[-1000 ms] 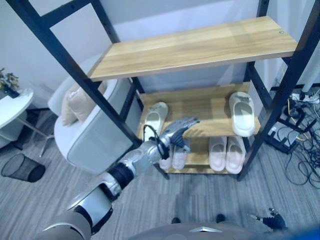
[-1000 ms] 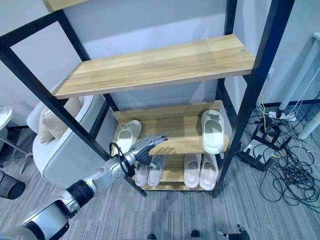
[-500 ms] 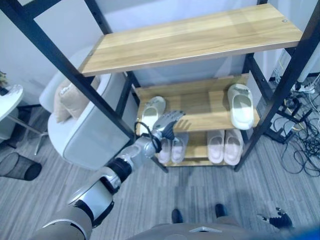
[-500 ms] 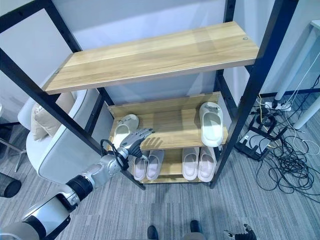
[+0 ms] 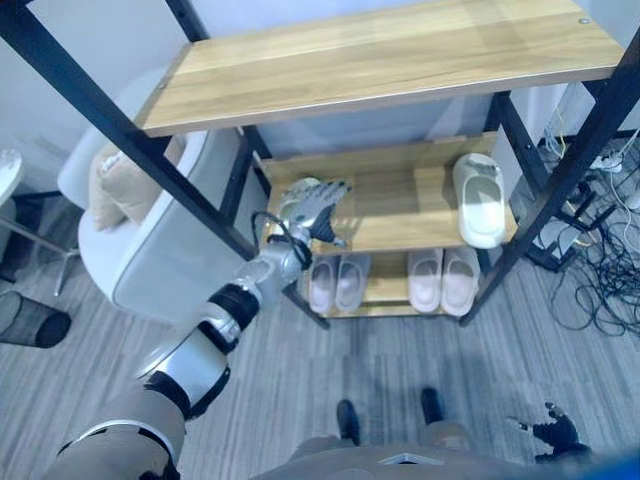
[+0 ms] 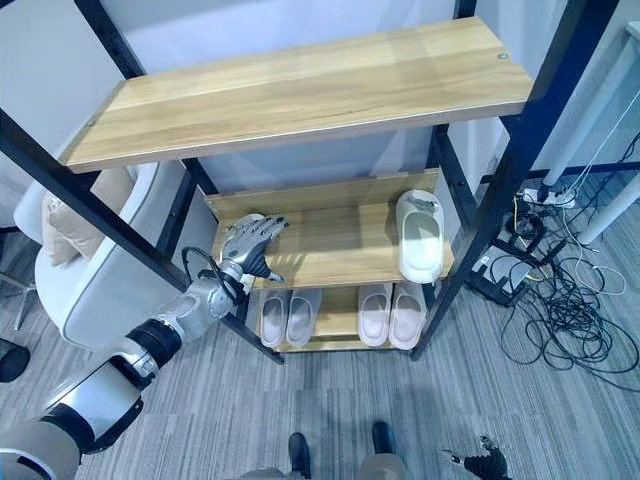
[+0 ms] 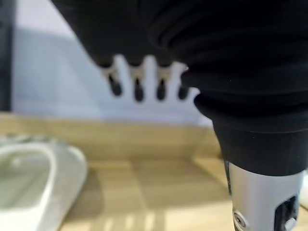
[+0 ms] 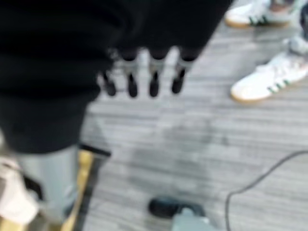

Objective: Arrange the slippers neatly on the shoe rack.

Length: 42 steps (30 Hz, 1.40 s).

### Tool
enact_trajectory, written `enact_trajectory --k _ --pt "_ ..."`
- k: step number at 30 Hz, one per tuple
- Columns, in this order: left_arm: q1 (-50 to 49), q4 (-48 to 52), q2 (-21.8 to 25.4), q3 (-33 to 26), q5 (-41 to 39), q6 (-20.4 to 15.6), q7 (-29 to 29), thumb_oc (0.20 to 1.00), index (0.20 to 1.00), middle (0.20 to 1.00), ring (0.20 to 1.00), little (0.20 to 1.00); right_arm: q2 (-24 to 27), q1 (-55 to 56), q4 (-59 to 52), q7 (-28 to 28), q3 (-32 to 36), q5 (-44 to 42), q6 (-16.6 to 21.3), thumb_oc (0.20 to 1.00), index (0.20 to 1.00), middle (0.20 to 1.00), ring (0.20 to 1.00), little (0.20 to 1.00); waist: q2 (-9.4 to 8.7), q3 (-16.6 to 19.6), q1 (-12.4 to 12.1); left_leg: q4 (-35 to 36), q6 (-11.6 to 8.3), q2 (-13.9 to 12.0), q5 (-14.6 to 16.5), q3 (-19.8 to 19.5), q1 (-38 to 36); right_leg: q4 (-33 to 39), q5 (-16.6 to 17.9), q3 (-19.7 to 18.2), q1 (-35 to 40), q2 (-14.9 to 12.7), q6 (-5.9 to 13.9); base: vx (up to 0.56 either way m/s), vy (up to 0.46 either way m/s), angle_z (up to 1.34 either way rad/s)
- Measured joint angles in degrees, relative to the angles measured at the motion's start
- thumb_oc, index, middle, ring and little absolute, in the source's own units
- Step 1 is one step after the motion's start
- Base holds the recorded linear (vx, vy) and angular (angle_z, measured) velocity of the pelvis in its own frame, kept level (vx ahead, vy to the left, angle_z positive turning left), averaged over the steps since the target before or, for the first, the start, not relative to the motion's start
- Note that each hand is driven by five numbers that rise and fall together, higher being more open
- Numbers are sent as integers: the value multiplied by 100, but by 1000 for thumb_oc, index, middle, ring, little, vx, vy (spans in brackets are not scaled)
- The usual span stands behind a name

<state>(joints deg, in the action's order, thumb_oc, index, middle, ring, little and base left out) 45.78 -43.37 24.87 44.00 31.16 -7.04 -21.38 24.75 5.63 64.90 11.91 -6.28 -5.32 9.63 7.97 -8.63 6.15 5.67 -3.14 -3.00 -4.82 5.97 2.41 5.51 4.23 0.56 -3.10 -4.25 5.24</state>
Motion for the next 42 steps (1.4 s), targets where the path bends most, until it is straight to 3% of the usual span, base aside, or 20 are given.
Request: enact_trajectory --k 4,6,9,22,32,42 --pt "747 261 206 118 140 -5 -21 1000 1000 1000 1000 1000 -15 -206 -14 17 -116 -2 86 1000 1000 1000 1000 1000 -194 -371 34 -33 130 30 -212 45 421 -72 230 -39 -465 8 -32 -143 -1 -5" --pt "1379 12 225 458 162 -28 -25 1000 1000 1000 1000 1000 -108 -470 23 20 -120 -5 95 1000 1000 1000 1000 1000 -316 -543 62 -32 78 48 -301 31 825 -42 345 -44 -824 -1 17 -113 5 -1" --pt "1592 -401 225 550 158 -41 -37 1000 1000 1000 1000 1000 -121 -561 20 43 -225 -12 138 1000 1000 1000 1000 1000 -408 -659 106 -25 72 42 -326 37 869 -32 376 -66 -881 -1 4 -65 11 -3" --pt "1656 -440 389 534 223 29 -146 1000 1000 1000 1000 1000 -121 -564 -17 46 -370 -26 265 1000 1000 1000 1000 1000 -456 -642 47 -30 129 39 -337 -31 883 -34 396 6 -850 11 -17 -7 0 2" --pt "1666 -784 320 758 380 142 -98 1000 1000 1000 1000 1000 -189 -579 -155 58 -685 -24 311 1000 1000 1000 1000 1000 -723 -384 47 -28 97 41 -321 -40 877 -33 381 13 -847 -1 -1 -1 0 0" --pt "1654 -1260 549 756 370 186 -104 1000 1000 1000 1000 1000 -213 -566 -82 68 -796 -22 318 1000 1000 1000 1000 1000 -711 -309 -55 -29 96 37 -322 -29 886 -33 400 5 -862 -15 -28 0 0 0"
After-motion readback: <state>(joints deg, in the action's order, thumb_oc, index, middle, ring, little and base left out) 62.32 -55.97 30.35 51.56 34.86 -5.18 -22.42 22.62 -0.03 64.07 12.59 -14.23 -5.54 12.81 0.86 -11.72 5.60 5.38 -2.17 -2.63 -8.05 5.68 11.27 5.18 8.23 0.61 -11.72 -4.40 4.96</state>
